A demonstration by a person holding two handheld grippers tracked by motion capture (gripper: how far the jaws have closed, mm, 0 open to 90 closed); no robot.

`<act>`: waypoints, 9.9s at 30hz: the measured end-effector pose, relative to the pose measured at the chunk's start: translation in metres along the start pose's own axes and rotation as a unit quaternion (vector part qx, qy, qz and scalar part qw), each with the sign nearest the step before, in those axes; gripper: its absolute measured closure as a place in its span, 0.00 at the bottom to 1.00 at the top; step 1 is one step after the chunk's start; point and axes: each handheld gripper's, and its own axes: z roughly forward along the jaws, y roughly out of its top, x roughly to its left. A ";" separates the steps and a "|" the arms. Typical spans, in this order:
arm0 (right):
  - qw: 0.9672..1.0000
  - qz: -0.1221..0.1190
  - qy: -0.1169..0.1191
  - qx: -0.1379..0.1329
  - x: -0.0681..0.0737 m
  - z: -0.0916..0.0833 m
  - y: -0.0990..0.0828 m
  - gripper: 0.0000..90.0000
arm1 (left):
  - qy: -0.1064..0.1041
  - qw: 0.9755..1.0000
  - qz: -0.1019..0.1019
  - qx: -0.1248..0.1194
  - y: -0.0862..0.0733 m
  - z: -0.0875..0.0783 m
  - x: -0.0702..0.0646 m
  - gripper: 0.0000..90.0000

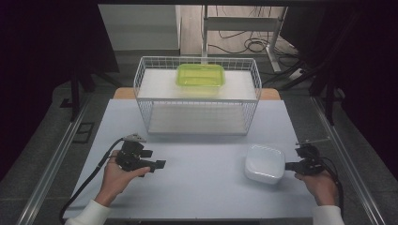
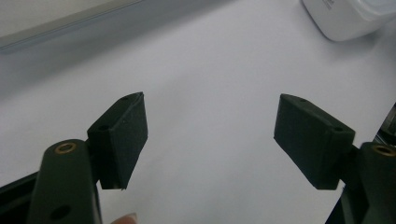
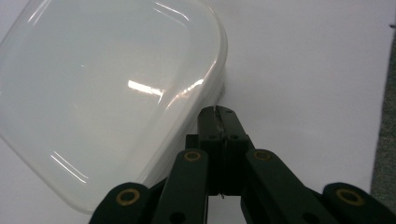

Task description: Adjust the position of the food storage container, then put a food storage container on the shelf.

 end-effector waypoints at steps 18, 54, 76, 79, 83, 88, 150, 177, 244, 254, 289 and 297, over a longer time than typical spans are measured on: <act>0.998 -0.064 -0.003 -0.004 0.043 0.028 0.027 0.99 | -0.006 1.000 -0.011 -0.001 -0.002 0.004 0.002 0.28; 0.985 -0.156 0.078 0.004 0.179 0.078 0.051 0.99 | -0.011 1.000 -0.020 -0.002 -0.001 0.006 0.002 0.28; 0.978 -0.114 0.145 -0.094 0.142 0.020 0.046 0.61 | -0.012 0.998 -0.041 -0.041 0.000 -0.005 0.001 0.30; 0.974 -0.104 0.178 -0.095 0.137 0.016 0.045 0.52 | -0.016 0.998 -0.050 -0.043 0.001 -0.005 0.000 0.31; 0.975 -0.102 0.175 -0.092 0.137 0.019 0.044 0.41 | -0.017 0.998 -0.054 -0.039 0.000 -0.004 0.000 0.31; 0.974 -0.097 0.180 -0.094 0.137 0.021 0.043 0.40 | -0.017 0.998 -0.054 -0.038 -0.001 -0.006 -0.003 0.31; 0.961 0.009 0.276 -0.031 0.150 0.083 0.050 0.59 | -0.154 0.968 -0.197 0.004 0.013 0.072 0.005 0.65; 0.955 0.031 0.293 -0.043 0.144 0.066 0.045 0.85 | -0.162 0.968 -0.192 -0.019 0.007 0.056 0.002 0.88; 0.935 -0.118 0.274 -0.194 0.174 -0.043 0.085 0.86 | -0.124 0.980 -0.088 -0.132 0.069 -0.034 -0.026 0.87; 0.929 -0.122 0.272 -0.220 0.175 -0.064 0.098 0.86 | -0.115 0.981 -0.064 -0.145 0.092 -0.052 -0.032 0.87; 0.917 -0.110 0.277 -0.267 0.170 -0.104 0.190 0.86 | -0.099 0.979 -0.041 -0.175 0.191 -0.090 -0.014 0.87; 0.922 -0.094 0.276 -0.256 0.164 -0.101 0.213 0.86 | -0.098 0.980 -0.054 -0.163 0.215 -0.086 -0.003 0.88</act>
